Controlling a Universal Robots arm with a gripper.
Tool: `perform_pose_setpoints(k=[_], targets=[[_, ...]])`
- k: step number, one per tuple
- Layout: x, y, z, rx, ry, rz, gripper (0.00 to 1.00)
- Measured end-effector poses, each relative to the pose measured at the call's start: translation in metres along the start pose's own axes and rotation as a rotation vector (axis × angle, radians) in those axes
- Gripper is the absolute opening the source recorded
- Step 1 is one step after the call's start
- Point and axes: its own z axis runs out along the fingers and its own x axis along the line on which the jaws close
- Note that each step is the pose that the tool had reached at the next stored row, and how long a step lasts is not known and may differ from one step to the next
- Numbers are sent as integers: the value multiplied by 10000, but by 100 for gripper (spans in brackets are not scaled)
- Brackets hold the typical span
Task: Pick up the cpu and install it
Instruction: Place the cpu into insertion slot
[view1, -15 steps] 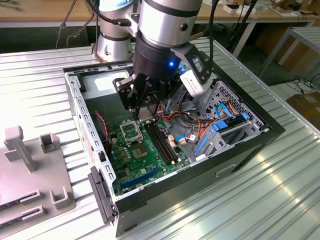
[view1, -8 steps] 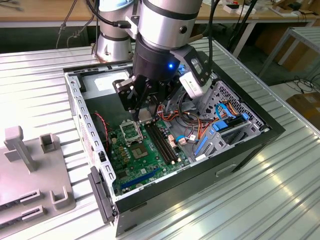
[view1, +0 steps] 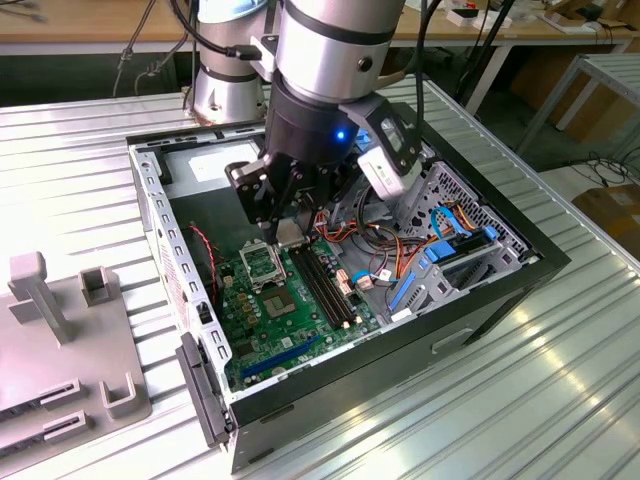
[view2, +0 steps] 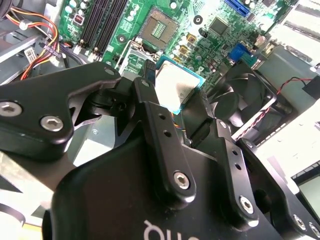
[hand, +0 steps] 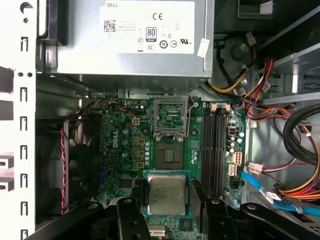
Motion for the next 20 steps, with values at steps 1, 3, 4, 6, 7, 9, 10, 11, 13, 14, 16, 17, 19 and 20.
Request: perform_pose_setpoints(k=[1, 3, 4, 6, 7, 9, 10, 11, 13, 14, 16, 17, 19, 20], targets=[[0, 0, 3, -1, 0, -1, 47], [0, 0, 10, 0, 0, 0, 47], [0, 0, 13, 0, 0, 0, 47], [0, 0, 20, 0, 0, 0, 47], [-1, 0, 24, 0, 0, -1, 47], [-1, 0, 31, 0, 0, 0, 47], [-1, 0, 36, 0, 0, 0, 47], [-1, 0, 40, -1, 0, -1, 47], [-1, 0, 48, 0, 0, -1, 47], [-1, 0, 52, 0, 0, 0, 47], [-1, -1, 61, 0, 0, 0, 47], [-1, -1, 67, -1, 0, -1, 47], [-1, -1, 76, 0, 0, 0, 47], [-2, -1, 79, 1, 1, -1, 47]])
